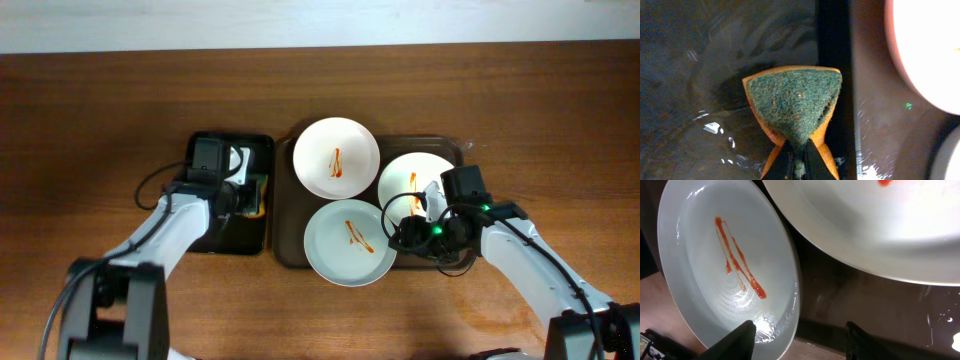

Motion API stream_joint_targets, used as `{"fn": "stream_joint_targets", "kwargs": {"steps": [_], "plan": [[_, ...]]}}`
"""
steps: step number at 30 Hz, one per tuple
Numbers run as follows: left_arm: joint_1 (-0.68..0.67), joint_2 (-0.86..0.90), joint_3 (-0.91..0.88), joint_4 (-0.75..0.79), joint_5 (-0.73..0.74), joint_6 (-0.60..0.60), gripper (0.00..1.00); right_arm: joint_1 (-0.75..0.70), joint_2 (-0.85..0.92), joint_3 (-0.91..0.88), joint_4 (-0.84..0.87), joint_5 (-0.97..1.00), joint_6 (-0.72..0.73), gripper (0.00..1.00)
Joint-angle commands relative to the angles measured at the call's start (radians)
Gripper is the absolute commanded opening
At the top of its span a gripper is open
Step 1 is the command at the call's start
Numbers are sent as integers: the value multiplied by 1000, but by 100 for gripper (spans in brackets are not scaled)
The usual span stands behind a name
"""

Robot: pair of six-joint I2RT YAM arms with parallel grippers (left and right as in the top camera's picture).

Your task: Clean dirty plates on tray and stack at the side

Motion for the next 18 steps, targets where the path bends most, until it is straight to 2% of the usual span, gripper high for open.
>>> {"fn": "stream_joint_targets", "kwargs": {"steps": [1, 5, 8, 11, 18], "plan": [[-2, -145, 34, 29, -45, -6, 0, 9, 5, 16, -1, -9, 5, 58], [-2, -224, 34, 40, -50, -6, 0, 9, 5, 16, -2, -9, 5, 58], [-2, -267, 34, 64, -115, -2, 0, 9, 5, 16, -2, -9, 5, 58], [-2, -274, 34, 145, -119, 71, 0, 9, 5, 16, -2, -9, 5, 58], [-2, -273, 34, 303, -134, 109, 0, 9, 5, 16, -2, -9, 5, 58]]}}
